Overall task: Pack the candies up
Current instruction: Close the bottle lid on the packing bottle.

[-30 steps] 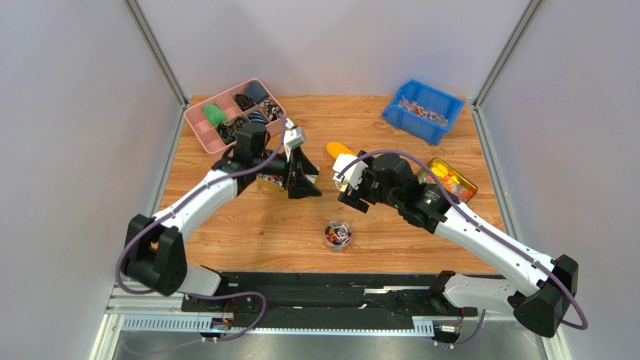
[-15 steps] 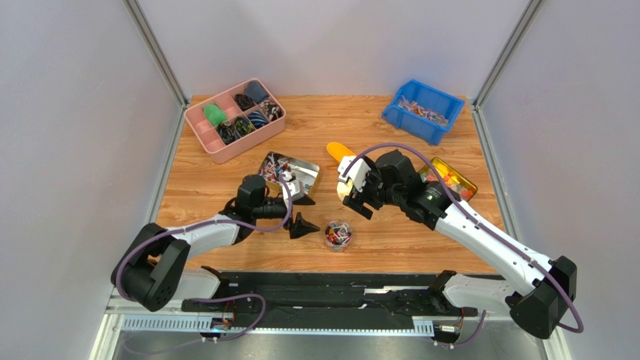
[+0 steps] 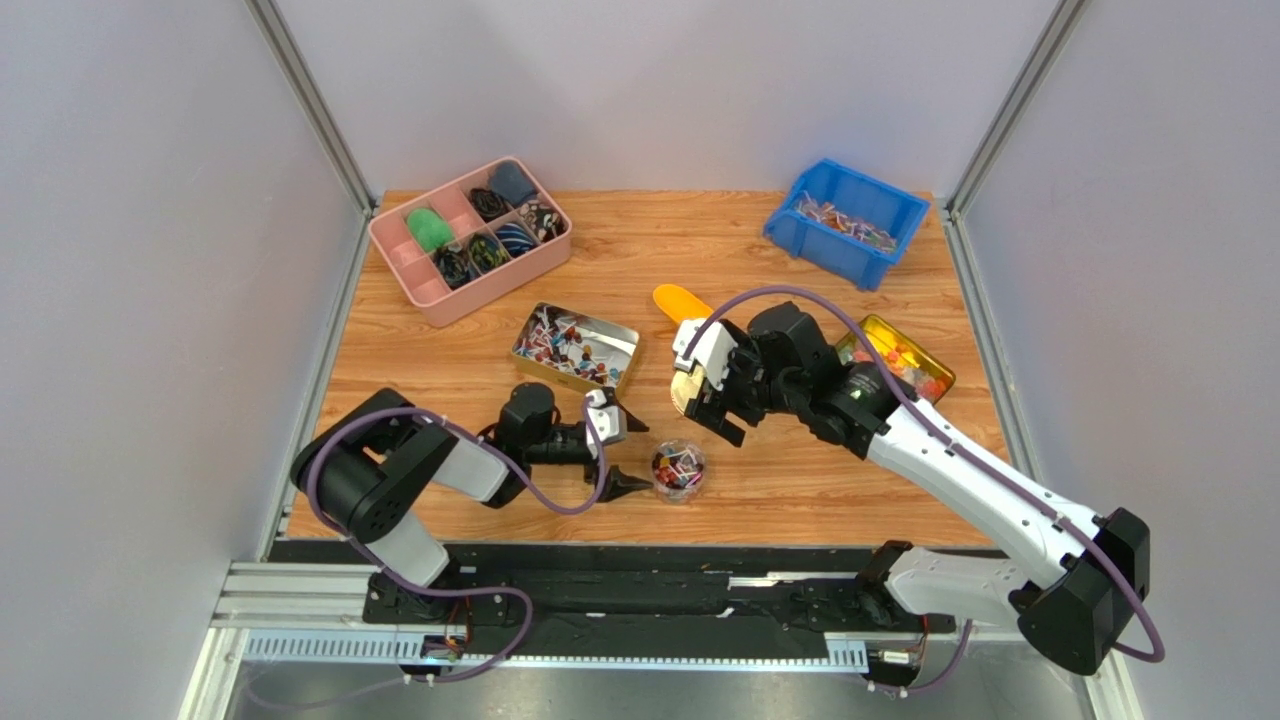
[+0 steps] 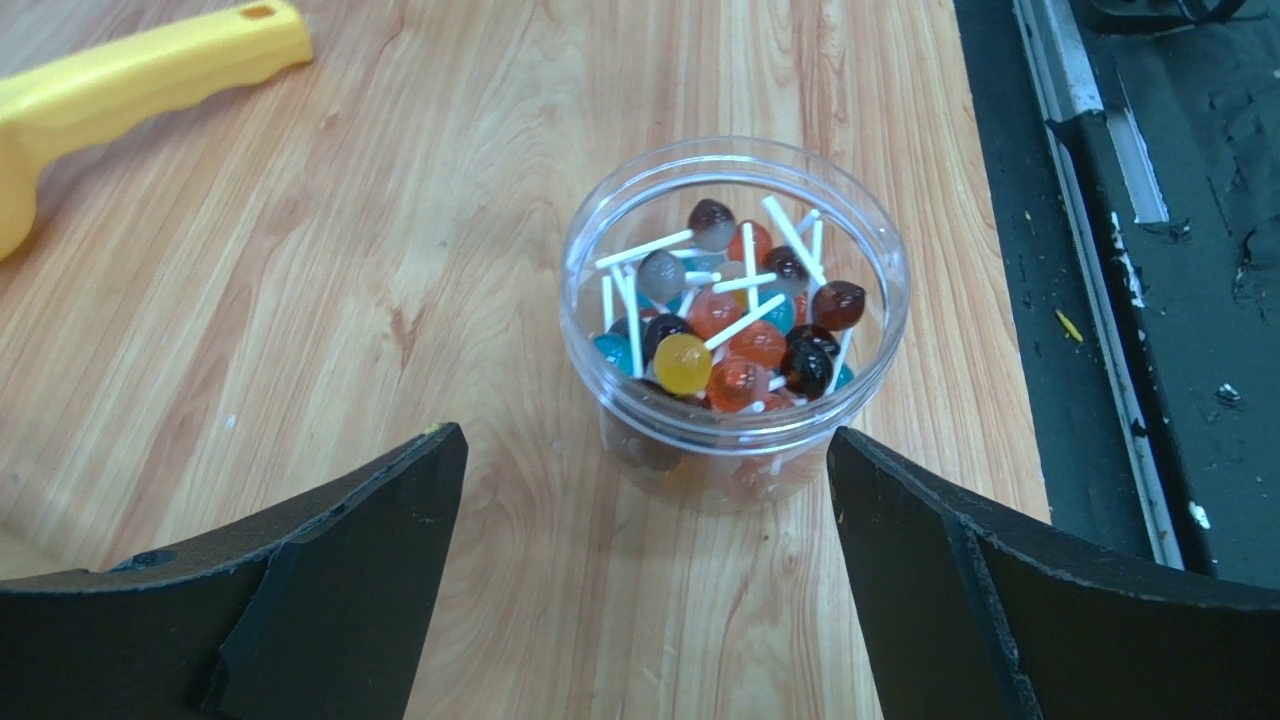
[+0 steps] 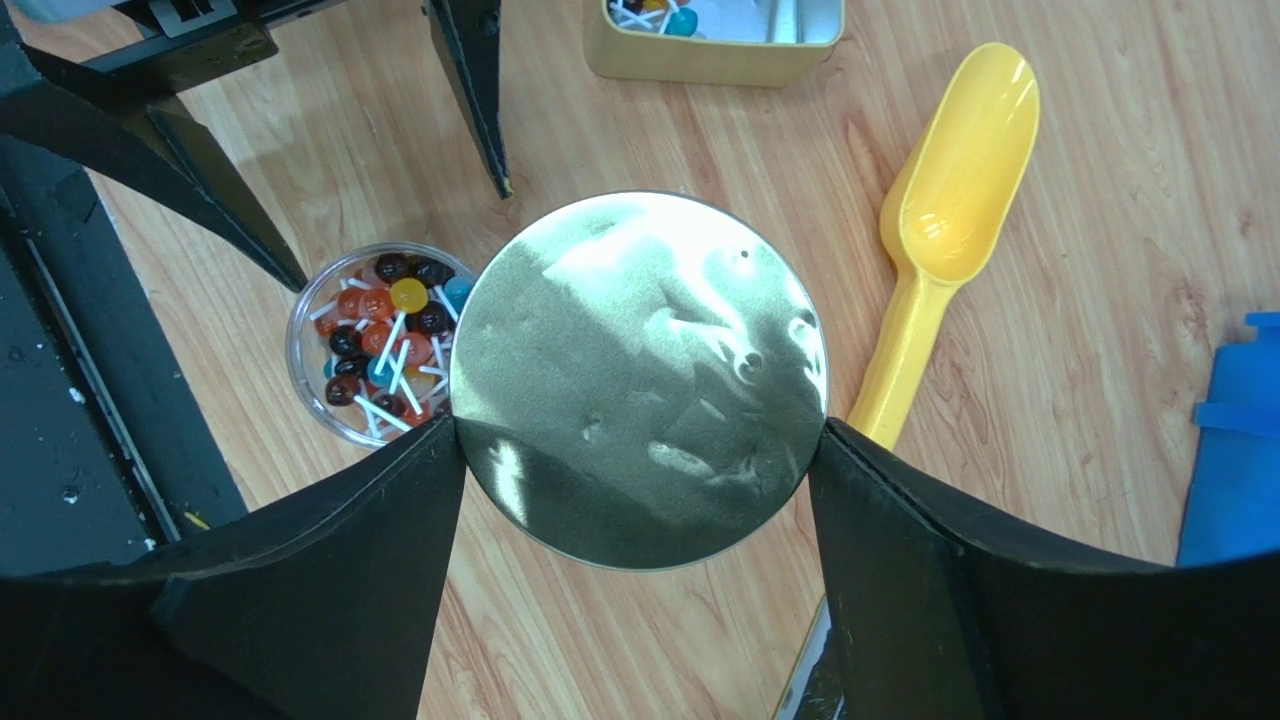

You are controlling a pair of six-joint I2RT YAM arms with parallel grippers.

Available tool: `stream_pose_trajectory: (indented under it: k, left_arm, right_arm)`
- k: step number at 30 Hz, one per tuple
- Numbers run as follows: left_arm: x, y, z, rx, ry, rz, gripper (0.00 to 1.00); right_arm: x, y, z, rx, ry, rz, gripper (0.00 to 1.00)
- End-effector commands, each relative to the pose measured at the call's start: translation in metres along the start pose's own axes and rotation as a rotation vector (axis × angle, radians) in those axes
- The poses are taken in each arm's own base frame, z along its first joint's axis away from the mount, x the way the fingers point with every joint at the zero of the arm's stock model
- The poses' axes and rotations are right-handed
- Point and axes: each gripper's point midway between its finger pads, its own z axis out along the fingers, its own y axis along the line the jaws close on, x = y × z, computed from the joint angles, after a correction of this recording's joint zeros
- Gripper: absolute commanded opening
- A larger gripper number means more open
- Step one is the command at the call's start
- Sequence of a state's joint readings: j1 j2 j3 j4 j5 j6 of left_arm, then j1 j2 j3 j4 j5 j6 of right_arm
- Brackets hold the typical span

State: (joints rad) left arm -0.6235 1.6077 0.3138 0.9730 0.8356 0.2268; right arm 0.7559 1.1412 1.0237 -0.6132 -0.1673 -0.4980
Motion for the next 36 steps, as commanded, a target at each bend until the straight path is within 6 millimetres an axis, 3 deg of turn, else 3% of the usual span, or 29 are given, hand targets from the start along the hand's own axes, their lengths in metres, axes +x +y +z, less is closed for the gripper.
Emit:
stream_pose_trajectory:
  k: [1,7,21,36]
  left_arm:
    - [-0.015,-0.001,0.014,0.023,-0.074,0.173,0.99]
    - [-0.002,-0.009,0.034,0.076,-0.090,0.146,0.99]
    - [-0.009,-0.005,0.054,0.090,-0.139,0.183,0.99]
    - [-0.016,0.024,0.077,0.026,-0.167,0.127,0.86]
  right_arm:
    - [0.001,0.008,0.001,-0.052,0.010,0.004,0.64]
    - [0.013,0.014,0.001,-0.087,0.063,0.006,0.64]
    - [0.036,0.034,0.004,-0.179,0.123,0.019,0.64]
    - [0.049,0.040,0.018,-0.223,0.168,0.045,0.63]
